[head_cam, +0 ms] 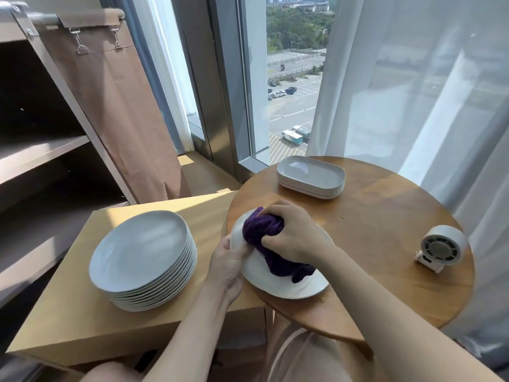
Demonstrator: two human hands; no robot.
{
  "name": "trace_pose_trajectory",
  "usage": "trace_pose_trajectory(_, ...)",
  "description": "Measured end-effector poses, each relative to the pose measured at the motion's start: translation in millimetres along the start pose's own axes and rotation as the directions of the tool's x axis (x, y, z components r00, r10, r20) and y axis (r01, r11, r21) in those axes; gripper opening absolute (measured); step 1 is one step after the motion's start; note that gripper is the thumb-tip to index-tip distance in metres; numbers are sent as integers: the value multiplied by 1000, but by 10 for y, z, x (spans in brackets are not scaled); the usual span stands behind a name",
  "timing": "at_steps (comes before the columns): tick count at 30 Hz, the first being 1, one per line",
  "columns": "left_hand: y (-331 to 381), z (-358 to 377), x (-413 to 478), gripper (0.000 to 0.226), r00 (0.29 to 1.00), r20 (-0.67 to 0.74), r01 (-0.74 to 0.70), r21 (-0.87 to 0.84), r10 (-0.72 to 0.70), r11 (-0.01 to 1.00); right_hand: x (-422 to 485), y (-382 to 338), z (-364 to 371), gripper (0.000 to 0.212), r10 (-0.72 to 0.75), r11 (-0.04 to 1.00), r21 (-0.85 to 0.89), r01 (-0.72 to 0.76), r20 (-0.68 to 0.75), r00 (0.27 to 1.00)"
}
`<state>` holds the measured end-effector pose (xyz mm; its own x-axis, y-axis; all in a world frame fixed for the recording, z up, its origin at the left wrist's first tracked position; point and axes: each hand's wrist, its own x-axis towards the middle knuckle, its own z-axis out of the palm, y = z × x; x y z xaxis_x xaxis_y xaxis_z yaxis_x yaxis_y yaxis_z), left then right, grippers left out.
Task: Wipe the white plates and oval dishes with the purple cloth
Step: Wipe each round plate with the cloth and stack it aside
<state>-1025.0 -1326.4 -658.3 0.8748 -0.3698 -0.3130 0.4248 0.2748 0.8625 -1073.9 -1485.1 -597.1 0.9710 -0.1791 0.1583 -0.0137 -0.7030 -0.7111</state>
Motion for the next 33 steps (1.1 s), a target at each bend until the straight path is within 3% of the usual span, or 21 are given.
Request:
trace_pose_trajectory(2,2,-1,-1,65,1000,-3,5,-11,-5,1000,50,55,44,33,46,998,-35,-45,26,999)
trace_pose_trajectory(7,-31,-6,46,32,998,-56,15,-25,-16,1000,92,233,-25,28,146,981,-121,-152,-55,988)
trace_pose_trajectory(15,-72,20,67,31,995,-96,18,-17,-19,1000,-154,359,-89,33,268,936,-218,-275,-61,961)
trace_pose_trajectory(21,-78,43,75,33,993,-114,11,8,-10,1000,-419,297,-39,31,282,931,-225,-286,-52,958)
trace_pose_trajectory(29,-21,16,59,32,996,-78,42,55,-38,998,-656,254,21,38,163,986,30,-163,4,987)
trace_pose_trajectory(33,53,-3,47,47,993,-47,109,21,-108,994,-605,340,-96,35,233,951,242,-193,-152,960)
